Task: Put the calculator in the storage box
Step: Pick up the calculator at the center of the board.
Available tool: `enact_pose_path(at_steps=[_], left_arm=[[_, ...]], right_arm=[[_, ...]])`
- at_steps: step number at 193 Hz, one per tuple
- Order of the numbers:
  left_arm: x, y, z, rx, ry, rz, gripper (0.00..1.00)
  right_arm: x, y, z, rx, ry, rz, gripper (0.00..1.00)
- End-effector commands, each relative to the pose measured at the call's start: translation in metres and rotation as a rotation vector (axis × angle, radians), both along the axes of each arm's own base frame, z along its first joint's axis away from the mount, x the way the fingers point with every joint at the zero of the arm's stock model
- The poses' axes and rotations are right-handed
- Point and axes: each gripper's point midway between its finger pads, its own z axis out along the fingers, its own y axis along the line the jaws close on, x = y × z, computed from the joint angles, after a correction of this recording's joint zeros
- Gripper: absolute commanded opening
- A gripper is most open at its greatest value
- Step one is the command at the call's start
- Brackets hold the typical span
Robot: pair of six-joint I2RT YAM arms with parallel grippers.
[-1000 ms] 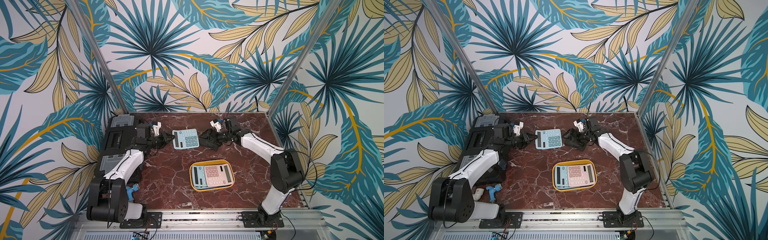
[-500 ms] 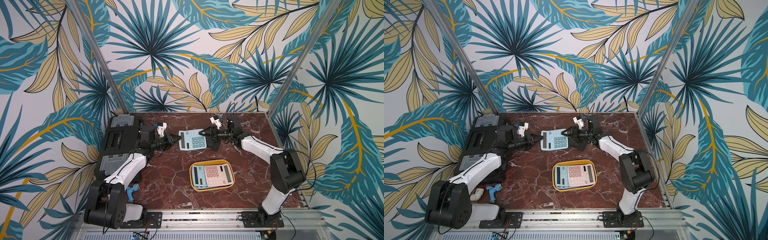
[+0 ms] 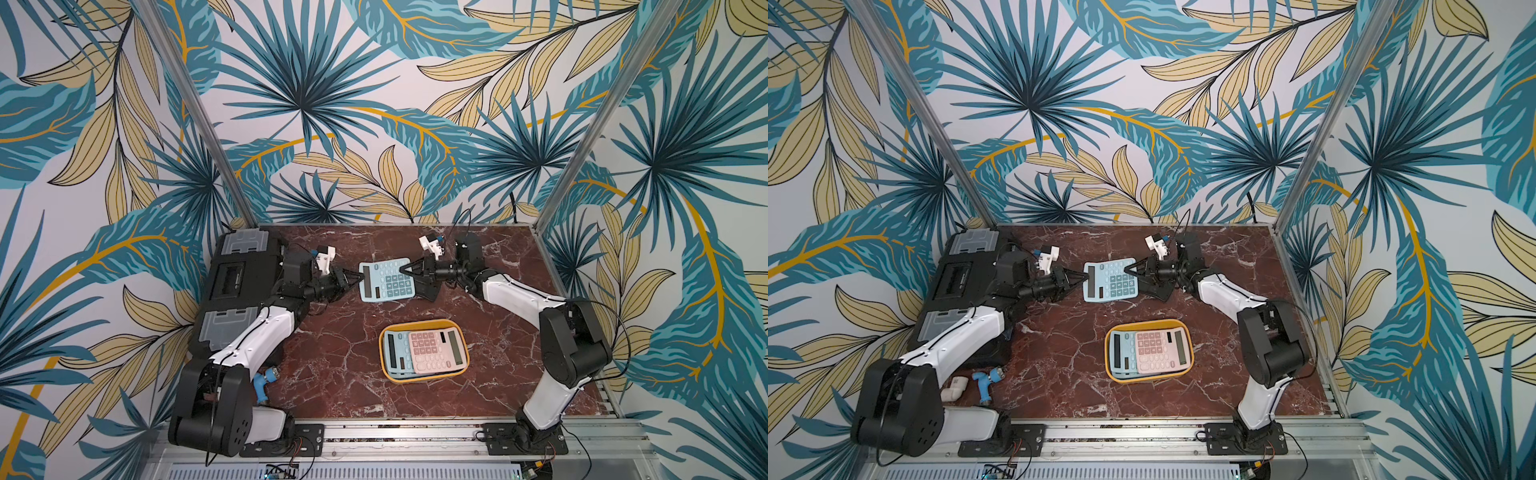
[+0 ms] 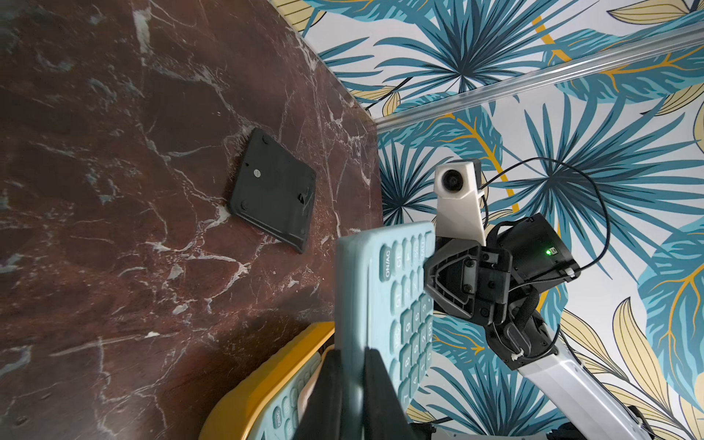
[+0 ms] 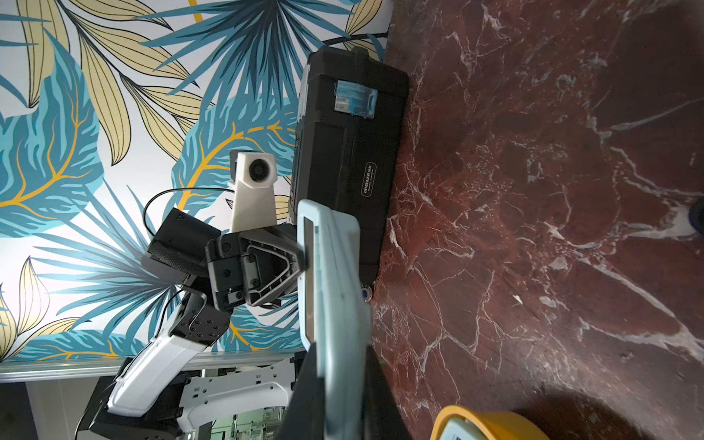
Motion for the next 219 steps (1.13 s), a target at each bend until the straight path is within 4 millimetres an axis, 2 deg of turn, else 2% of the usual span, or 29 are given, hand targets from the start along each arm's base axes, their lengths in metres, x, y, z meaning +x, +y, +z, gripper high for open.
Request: enact_pose_path(at_steps=[1, 13, 55, 85, 100, 126, 168, 219], left_arm=[[-0.002, -0.003, 0.009, 0.020, -0.047, -0.014, 0.14], [-0.002, -0.001, 0.010, 0.034, -0.052, -0.008, 0.22], [-0.006, 0.003, 0.011, 0.074, -0.052, 0.003, 0.65], [-0.013, 0.012, 0.012, 0.139, -0.060, 0.028, 0.80], [-0.017, 0.019, 0.012, 0.186, -0.065, 0.051, 0.84], [-0.026, 0.029, 0.013, 0.254, -0.084, 0.078, 0.99], [-0.047, 0.032, 0.001, 0.285, -0.062, 0.063, 1.00], [-0.064, 0.031, -0.015, 0.297, -0.049, 0.041, 1.00]], right_arm=[[-0.007, -0.001, 0.008, 0.012, -0.021, 0.014, 0.04], [-0.007, -0.001, 0.009, 0.011, -0.020, 0.012, 0.01], [-0.012, -0.003, 0.013, -0.004, -0.018, 0.010, 0.00], [-0.027, -0.011, 0.007, -0.056, -0.006, 0.020, 0.00], [-0.038, -0.016, 0.003, -0.085, -0.003, 0.026, 0.00], [-0.059, -0.027, -0.008, -0.123, 0.005, 0.033, 0.01], [-0.087, -0.039, -0.033, -0.154, 0.051, 0.042, 0.01], [-0.106, -0.045, -0.055, -0.159, 0.099, 0.049, 0.01]])
